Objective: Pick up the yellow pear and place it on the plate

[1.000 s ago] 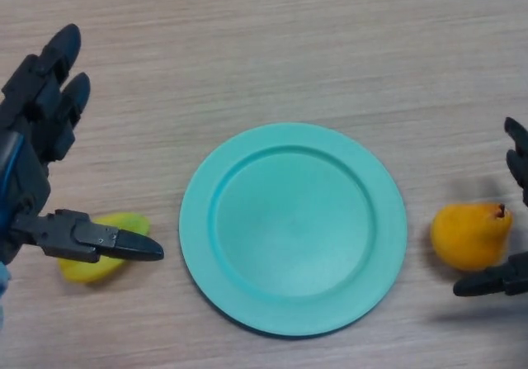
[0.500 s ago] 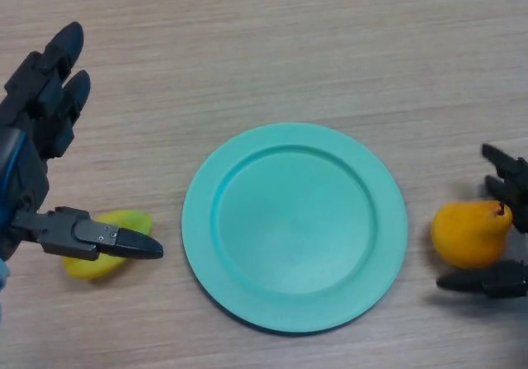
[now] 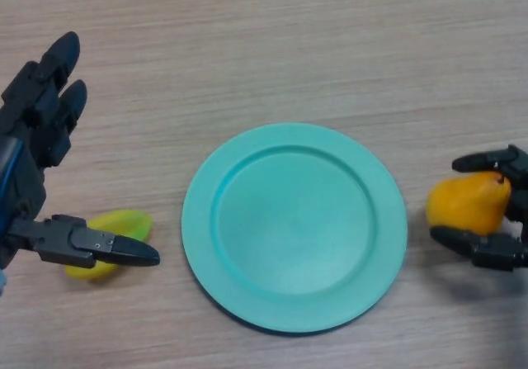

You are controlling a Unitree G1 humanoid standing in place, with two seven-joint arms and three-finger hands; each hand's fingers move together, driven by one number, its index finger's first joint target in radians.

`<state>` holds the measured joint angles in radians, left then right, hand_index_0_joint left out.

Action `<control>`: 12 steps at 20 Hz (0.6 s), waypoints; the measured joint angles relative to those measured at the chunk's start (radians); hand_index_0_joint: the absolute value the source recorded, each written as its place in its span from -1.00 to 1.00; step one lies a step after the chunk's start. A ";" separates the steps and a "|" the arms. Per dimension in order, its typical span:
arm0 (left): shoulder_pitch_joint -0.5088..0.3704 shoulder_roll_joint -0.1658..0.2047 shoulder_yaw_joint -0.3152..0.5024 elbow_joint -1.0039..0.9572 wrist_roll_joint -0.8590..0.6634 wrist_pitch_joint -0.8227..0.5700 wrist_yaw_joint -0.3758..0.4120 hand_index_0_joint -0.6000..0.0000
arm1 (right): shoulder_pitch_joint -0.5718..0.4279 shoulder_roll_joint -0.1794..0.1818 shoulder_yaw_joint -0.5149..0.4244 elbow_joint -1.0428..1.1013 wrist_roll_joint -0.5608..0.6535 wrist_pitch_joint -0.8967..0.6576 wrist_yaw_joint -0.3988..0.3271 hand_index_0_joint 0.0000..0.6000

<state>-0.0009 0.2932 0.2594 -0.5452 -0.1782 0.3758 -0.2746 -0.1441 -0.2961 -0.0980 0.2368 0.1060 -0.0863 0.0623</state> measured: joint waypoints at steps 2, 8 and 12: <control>0.000 0.000 0.002 -0.002 -0.011 0.001 0.000 1.00 | 0.000 0.012 0.000 -0.140 0.030 0.106 -0.003 1.00; -0.006 0.003 0.019 -0.002 -0.015 0.001 0.000 1.00 | -0.030 0.097 0.146 -0.224 -0.124 0.187 -0.081 1.00; -0.004 0.021 0.054 -0.002 -0.004 0.001 -0.014 1.00 | -0.049 0.114 0.306 -0.175 -0.131 0.161 -0.149 1.00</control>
<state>-0.0049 0.3144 0.3137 -0.5476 -0.1821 0.3770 -0.2885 -0.1934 -0.1825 0.2079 0.0615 -0.0250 0.0751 -0.0872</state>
